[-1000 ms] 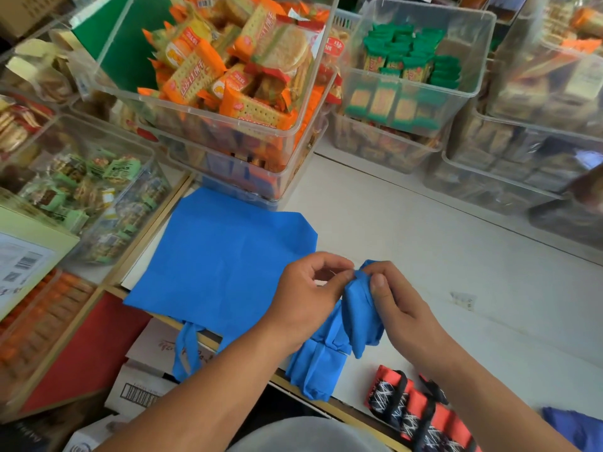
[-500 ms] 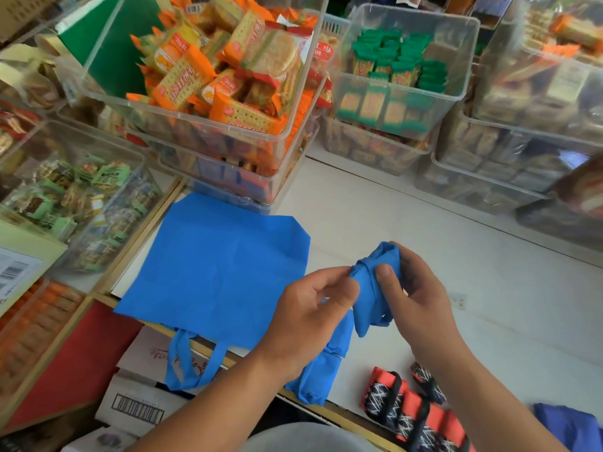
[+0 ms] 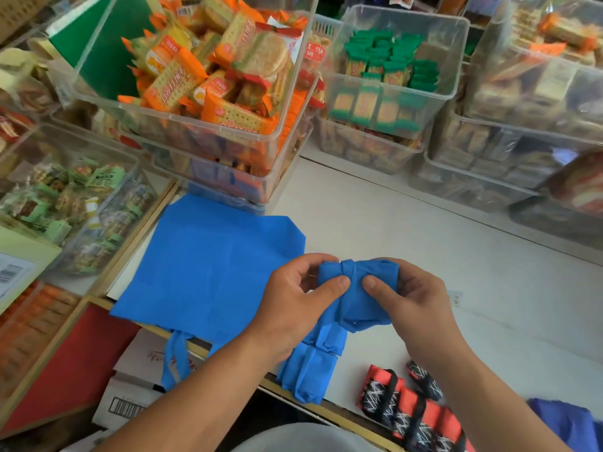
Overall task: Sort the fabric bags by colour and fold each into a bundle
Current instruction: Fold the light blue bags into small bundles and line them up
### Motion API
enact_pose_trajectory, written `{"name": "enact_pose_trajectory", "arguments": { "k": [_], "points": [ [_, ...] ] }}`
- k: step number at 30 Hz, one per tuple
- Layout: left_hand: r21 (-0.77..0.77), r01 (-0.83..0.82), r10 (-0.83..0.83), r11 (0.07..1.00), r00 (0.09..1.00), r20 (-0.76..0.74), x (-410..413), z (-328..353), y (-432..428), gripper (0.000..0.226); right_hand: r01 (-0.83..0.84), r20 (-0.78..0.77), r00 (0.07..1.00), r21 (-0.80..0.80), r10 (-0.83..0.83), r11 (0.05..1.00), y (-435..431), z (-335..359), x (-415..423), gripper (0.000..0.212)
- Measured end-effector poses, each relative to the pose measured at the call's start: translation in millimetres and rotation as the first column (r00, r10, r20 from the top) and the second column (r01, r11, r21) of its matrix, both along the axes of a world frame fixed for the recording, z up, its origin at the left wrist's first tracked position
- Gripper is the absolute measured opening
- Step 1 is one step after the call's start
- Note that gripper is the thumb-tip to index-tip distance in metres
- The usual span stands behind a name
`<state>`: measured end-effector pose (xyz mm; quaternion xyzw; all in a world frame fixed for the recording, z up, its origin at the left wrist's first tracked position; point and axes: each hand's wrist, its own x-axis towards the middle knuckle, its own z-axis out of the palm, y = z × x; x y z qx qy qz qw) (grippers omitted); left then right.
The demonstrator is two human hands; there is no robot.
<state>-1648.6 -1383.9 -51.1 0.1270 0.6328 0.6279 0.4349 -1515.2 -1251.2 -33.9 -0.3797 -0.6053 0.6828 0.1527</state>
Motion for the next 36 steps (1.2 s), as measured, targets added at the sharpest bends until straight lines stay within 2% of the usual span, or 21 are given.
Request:
{"name": "enact_pose_trajectory", "arguments": {
  "k": [12, 16, 20, 23, 26, 30, 32, 36],
  "points": [
    [-0.043, 0.054, -0.051, 0.998, 0.996, 0.079, 2.0, -5.9, 2.3, 0.026, -0.008, 0.035, 0.999, 0.008, 0.008, 1.0, -7.9, -10.4, -2.9, 0.019],
    [-0.021, 0.108, -0.105, 0.994, 0.99, 0.098, 1.9, -8.9, 1.2, 0.027, 0.02, 0.038, 0.999, -0.043, -0.019, 0.999, -5.4, -13.3, 1.0, 0.017],
    [-0.004, 0.16, -0.159, 0.987, 0.984, 0.082, 0.5, -5.4, 2.4, 0.023, -0.006, -0.022, 1.0, -0.124, 0.003, 0.992, 1.2, -9.3, 2.5, 0.016],
    [-0.016, 0.13, -0.128, 0.991, 0.988, 0.081, 2.4, -5.6, 6.9, 0.024, 0.019, -0.003, 1.0, -0.114, -0.019, 0.993, -0.1, -5.9, -1.0, 0.016],
    [-0.072, 0.06, -0.054, 0.996, 0.995, 0.081, 6.4, -11.5, 3.9, 0.029, 0.111, 0.013, 0.994, -0.164, -0.11, 0.98, -1.4, -9.3, -4.3, 0.016],
    [-0.14, 0.101, -0.097, 0.985, 0.995, 0.036, 7.1, -16.7, -8.4, 0.016, 0.271, 0.039, 0.962, -0.203, -0.269, 0.941, 0.6, -11.7, -3.1, 0.022],
    [-0.125, 0.11, -0.099, 0.986, 0.991, 0.095, 5.0, -16.6, -9.1, 0.014, 0.252, 0.045, 0.968, -0.209, -0.248, 0.945, -3.2, -11.7, -0.8, 0.023],
    [-0.106, 0.092, -0.09, 0.99, 0.996, 0.025, -6.8, -14.8, -3.9, 0.014, 0.134, 0.066, 0.99, -0.116, -0.127, 0.984, -14.0, -11.2, 3.8, 0.024]
  ]
}}
